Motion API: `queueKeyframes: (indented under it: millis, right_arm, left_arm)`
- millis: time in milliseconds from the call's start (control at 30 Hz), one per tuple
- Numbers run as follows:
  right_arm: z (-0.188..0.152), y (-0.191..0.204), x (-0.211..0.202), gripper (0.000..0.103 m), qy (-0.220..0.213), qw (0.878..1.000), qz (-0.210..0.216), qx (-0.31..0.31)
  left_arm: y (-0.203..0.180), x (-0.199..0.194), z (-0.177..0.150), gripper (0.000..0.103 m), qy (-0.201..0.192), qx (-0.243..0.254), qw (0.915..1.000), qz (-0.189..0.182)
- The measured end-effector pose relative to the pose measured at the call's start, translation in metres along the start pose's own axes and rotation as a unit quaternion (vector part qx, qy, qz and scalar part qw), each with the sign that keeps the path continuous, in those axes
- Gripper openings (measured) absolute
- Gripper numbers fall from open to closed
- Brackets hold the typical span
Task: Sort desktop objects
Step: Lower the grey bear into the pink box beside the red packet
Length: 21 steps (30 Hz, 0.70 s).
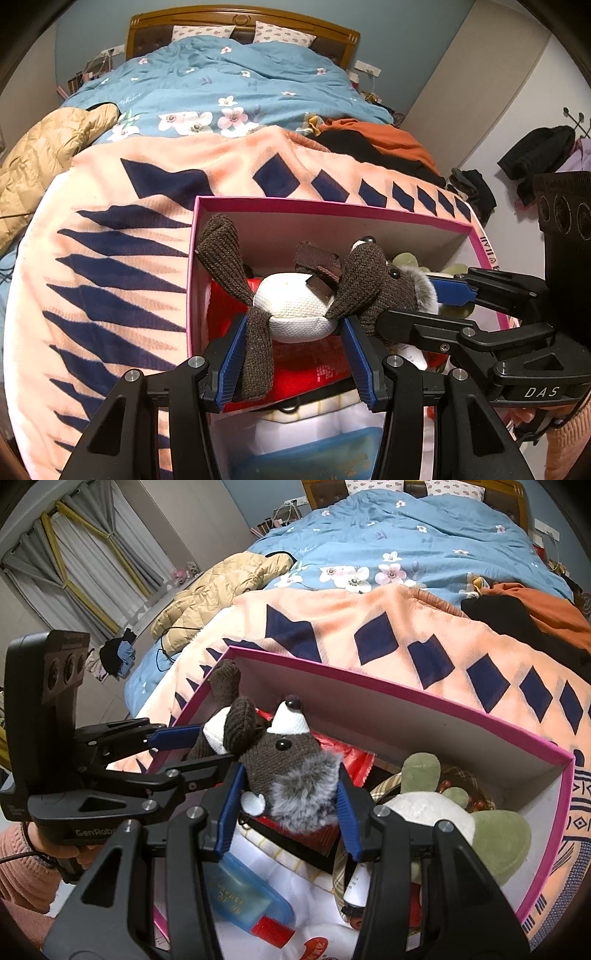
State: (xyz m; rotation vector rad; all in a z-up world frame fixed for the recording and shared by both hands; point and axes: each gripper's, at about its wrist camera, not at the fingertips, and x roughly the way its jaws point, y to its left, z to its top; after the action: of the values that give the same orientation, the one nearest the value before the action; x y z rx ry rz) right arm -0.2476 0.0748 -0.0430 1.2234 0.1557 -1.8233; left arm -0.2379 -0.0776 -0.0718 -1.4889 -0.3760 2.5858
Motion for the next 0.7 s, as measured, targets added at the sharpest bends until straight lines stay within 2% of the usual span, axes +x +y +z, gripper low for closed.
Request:
queueKeyframes:
  millis: [367, 700]
  right_arm:
    - [0.001, -0.006, 0.009, 0.050, 0.011, 1.000, -0.006, 0.007]
    - [0.000, -0.014, 0.020, 0.047, 0.020, 1.000, -0.020, 0.013]
  left_arm:
    - [-0.005, 0.004, 0.002, 0.051, -0.002, 0.015, 0.9997, 0.020]
    - [-0.005, 0.007, 0.004, 0.051, -0.004, 0.014, 0.9997, 0.020]
